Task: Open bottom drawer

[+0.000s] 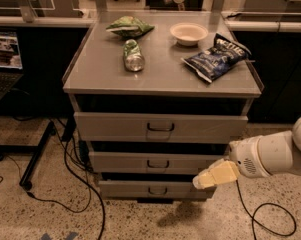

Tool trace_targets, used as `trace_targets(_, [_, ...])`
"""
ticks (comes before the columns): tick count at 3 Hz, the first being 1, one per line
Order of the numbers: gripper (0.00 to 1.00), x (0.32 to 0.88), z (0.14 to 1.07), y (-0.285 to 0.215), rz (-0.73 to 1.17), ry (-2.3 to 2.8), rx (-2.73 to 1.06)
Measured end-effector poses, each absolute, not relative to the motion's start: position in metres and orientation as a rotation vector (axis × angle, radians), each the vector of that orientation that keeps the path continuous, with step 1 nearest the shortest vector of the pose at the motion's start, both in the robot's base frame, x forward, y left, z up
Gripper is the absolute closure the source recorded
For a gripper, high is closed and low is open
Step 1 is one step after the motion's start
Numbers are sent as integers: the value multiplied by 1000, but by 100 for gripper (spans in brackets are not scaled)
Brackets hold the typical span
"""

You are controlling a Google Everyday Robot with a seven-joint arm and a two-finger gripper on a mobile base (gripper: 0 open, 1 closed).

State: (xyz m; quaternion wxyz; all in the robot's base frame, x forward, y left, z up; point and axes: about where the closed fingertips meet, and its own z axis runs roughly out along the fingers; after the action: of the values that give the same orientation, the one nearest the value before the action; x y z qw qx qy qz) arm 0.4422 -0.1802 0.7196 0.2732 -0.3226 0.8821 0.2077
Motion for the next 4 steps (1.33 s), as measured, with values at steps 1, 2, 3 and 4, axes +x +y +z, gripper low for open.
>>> trace_targets(1, [0,441,712,-176,550,2349,-839])
trace_targets(2, [0,440,657,-166,593,2289,-676])
trace_targets(3, [0,462,579,-170,652,2276,-509])
trace_targets(4, [0,462,579,-170,652,2276,-509])
